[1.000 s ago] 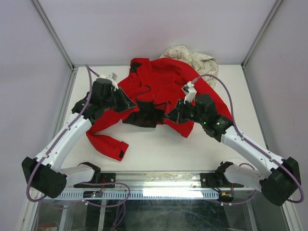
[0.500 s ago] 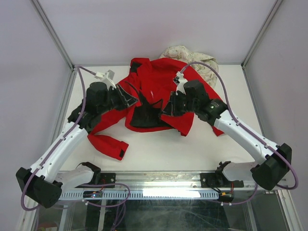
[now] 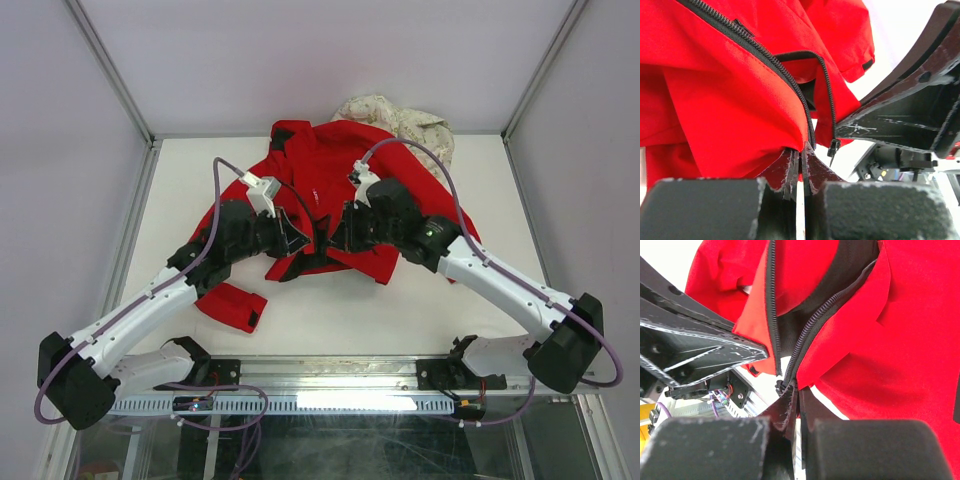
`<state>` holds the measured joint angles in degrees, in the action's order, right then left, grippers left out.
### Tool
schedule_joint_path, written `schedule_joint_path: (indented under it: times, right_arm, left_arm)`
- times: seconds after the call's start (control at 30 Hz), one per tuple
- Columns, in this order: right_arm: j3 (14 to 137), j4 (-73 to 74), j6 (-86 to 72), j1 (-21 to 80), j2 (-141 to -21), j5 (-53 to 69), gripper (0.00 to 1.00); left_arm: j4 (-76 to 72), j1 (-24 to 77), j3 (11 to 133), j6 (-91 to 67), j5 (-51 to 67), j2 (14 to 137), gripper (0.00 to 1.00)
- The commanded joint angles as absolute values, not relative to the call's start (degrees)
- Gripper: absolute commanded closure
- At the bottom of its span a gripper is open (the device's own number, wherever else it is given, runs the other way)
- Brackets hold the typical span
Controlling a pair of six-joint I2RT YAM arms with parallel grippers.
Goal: Zip up the jacket
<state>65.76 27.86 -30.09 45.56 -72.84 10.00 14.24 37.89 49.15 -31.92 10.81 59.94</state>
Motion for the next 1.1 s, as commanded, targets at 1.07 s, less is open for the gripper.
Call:
schedule_joint_path:
  times: [1.07]
  right_arm:
    - [69.49, 22.77, -32.04, 47.81, -77.04, 4.38, 1.0]
  left_arm:
    - [2.04, 38.38, 45.93, -25.6, 9.77, 60.03, 1.0]
